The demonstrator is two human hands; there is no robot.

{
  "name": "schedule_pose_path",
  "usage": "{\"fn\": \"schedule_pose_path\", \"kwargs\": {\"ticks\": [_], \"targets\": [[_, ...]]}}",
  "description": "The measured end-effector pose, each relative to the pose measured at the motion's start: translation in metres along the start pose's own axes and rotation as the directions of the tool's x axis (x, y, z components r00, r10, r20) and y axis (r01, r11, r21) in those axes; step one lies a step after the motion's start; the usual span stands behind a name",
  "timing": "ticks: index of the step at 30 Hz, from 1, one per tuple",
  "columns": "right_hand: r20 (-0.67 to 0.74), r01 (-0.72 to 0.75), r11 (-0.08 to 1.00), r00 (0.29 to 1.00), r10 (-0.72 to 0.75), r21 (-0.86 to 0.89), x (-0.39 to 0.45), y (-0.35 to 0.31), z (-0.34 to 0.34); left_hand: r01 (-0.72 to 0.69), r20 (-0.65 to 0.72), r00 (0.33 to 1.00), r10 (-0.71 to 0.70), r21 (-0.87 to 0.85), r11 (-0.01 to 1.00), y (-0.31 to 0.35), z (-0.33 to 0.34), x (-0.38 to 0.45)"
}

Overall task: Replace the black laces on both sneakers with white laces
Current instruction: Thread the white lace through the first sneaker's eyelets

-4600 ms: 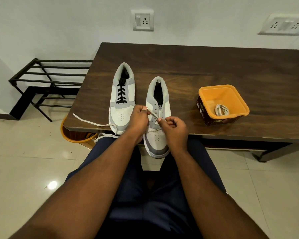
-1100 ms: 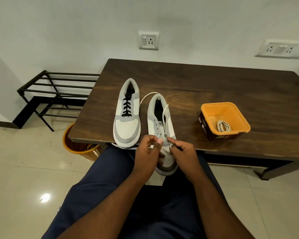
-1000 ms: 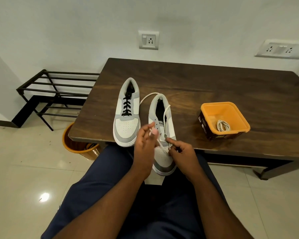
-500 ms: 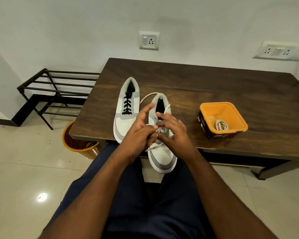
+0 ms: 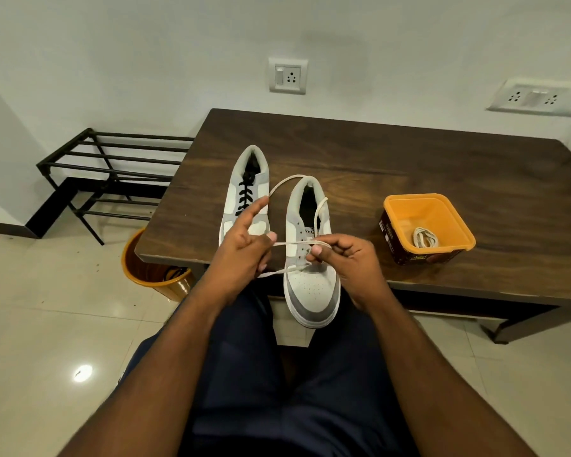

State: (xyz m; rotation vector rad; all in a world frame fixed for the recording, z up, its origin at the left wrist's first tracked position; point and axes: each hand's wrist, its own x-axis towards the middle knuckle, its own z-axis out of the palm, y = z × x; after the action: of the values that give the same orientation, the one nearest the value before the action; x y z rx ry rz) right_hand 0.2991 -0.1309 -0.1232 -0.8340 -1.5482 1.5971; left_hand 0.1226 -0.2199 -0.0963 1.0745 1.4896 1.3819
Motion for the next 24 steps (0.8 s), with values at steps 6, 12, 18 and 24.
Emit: {"fn": "schedule_pose_path", "kwargs": {"ticks": [6, 12, 18, 24], "targets": [[-0.058, -0.043, 0.982, 0.998, 0.033, -0.183, 0.0, 0.017, -0.006, 0.099, -0.244, 0.968, -0.064, 0.132, 0.986, -0.039, 0.008, 0.002], [-0.075, -0.018, 0.954, 0.997, -0.005, -0.301, -0.004, 0.029, 0.009, 0.016, -0.066, 0.998, 0.0, 0.241, 0.97, -0.043, 0.037, 0.001], [-0.174, -0.12, 0.98, 0.98, 0.092, -0.157, -0.01, 0.033, 0.008, 0.111, -0.176, 0.977, -0.119, -0.053, 0.992, -0.05, 0.037, -0.001], [-0.131, -0.097, 0.97, 0.989, 0.069, -0.224, -0.01, 0.036, 0.016, 0.123, -0.331, 0.935, -0.127, -0.032, 0.992, -0.067, 0.035, 0.004]]}}
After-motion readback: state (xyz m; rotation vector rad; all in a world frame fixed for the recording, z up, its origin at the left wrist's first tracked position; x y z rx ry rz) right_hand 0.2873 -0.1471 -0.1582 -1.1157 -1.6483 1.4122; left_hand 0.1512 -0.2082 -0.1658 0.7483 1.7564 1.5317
